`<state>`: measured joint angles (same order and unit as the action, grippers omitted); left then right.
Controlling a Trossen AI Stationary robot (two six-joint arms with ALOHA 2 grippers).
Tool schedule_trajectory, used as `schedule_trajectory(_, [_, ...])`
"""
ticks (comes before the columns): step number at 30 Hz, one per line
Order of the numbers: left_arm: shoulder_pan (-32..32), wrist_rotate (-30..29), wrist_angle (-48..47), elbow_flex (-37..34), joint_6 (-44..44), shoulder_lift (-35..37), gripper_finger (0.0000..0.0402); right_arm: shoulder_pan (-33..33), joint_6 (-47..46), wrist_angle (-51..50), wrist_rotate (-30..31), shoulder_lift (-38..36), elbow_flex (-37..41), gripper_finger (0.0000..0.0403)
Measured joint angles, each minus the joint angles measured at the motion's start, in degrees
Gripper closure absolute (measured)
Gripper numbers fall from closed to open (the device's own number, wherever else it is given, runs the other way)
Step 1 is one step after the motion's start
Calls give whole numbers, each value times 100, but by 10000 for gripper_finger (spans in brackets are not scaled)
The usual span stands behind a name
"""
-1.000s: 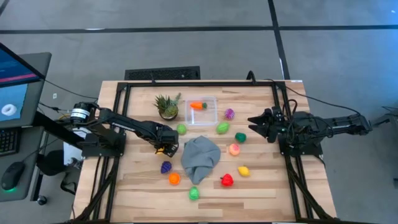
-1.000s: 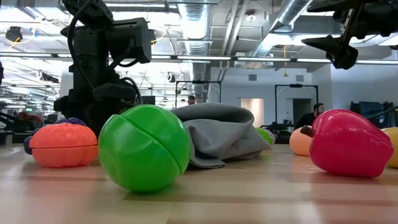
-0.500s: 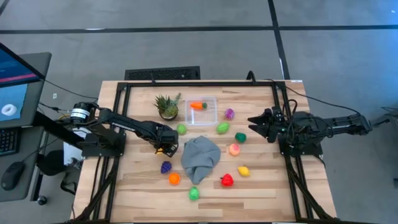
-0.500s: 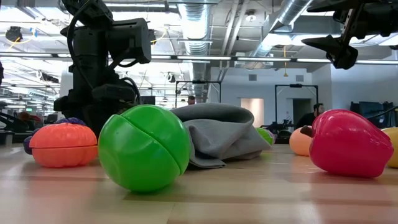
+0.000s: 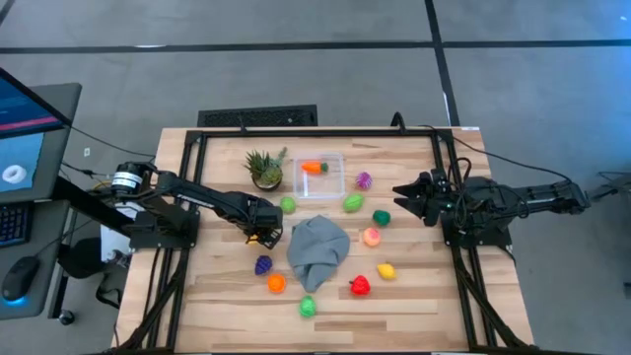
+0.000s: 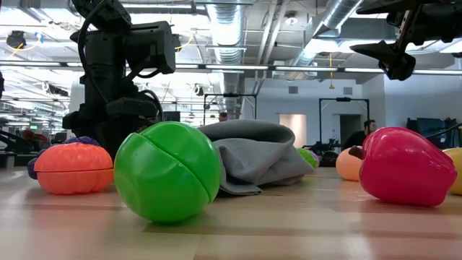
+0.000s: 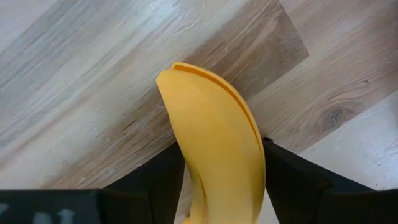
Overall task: Pick and placing Produce into tupperware
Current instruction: Put the yellow banana into the transparent container
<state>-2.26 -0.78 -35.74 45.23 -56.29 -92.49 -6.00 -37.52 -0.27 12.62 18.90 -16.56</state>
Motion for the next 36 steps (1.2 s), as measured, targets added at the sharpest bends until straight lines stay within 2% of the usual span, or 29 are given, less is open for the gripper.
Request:
schedule_trajectory(16, [0,-78,-80,-24,4,354,207,2,0,-20,2,2,0,85])
schedule_trajectory(26, [0,29,-75,-12,182,363,251,2,2,-20,2,2,0,85])
schedule_trajectory(36, [0,5,-141,-4,212,370,255,2,2,-20,2,2,0,85])
